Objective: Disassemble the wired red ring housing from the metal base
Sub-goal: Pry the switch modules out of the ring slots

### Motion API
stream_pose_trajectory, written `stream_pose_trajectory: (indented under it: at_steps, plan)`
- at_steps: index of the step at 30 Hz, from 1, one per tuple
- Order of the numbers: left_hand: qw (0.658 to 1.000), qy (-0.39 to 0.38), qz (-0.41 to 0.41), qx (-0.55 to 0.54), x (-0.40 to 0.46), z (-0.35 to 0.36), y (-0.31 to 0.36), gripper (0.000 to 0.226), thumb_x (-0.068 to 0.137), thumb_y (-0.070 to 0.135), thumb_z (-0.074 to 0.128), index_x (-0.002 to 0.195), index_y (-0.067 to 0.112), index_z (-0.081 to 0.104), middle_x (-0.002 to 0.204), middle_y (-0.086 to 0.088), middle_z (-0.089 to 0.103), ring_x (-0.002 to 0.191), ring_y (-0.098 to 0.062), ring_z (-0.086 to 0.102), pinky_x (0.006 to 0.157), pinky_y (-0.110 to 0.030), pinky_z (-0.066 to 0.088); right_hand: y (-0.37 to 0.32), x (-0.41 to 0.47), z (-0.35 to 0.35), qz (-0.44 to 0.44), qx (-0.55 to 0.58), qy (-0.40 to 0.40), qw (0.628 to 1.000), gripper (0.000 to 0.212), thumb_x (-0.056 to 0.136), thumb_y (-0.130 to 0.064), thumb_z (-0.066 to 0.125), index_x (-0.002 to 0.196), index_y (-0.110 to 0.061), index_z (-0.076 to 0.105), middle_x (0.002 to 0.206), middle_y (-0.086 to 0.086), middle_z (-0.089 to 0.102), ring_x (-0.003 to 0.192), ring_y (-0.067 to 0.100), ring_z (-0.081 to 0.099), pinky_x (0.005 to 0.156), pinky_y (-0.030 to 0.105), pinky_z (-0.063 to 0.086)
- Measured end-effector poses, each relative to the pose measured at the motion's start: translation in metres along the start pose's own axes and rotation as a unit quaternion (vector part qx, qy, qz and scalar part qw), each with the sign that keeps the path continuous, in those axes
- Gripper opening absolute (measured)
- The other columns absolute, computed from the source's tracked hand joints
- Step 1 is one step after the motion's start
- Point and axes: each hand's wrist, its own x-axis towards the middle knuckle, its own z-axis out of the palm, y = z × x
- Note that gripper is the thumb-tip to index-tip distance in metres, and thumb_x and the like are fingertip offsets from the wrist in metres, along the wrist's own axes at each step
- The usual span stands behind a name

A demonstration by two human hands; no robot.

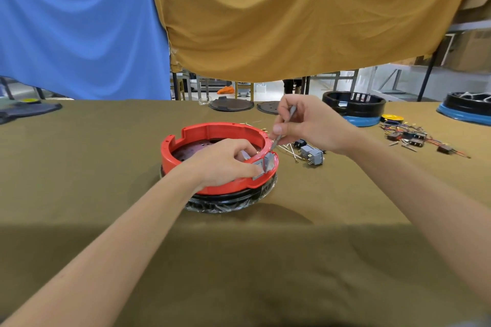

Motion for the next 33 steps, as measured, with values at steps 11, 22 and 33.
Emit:
stream_pose_trajectory:
  at_steps: [11,22,33]
  plan:
    - [1.0,0.001,0.001,-0.004,0.002,0.0,-0.001,0.021,0.084,0.036,0.072,0.103,0.031,0.066,0.071,0.005,0.061,0.055,0.0,0.051,0.062,-0.027,0.039,-0.005,0.017,0.006,0.029,-0.023,-0.043,0.998,0.023,0.094,0.002,0.061,0.084,-0.012,0.047,0.084,0.014,0.074,0.087,0.022,0.075,0.069,0.034,0.062]
    - [1.0,-0.002,-0.006,-0.013,0.003,-0.001,-0.001,0.019,0.083,0.037,0.073,0.1,0.031,0.067,0.062,0.014,0.057,0.051,0.001,0.049,0.058,-0.024,0.036,-0.003,0.017,-0.002,0.021,-0.036,-0.088,0.995,0.031,0.091,0.01,0.061,0.078,-0.014,0.047,0.087,0.019,0.074,0.084,0.03,0.074,0.072,0.033,0.061]
    - [1.0,0.0,-0.006,-0.012,0.002,0.0,0.001,0.02,0.083,0.035,0.073,0.101,0.029,0.067,0.058,0.015,0.055,0.051,-0.001,0.049,0.057,-0.023,0.037,-0.002,0.014,0.002,0.017,-0.038,-0.075,0.996,0.029,0.091,0.01,0.061,0.08,-0.01,0.044,0.086,0.02,0.074,0.085,0.027,0.075,0.072,0.035,0.062]
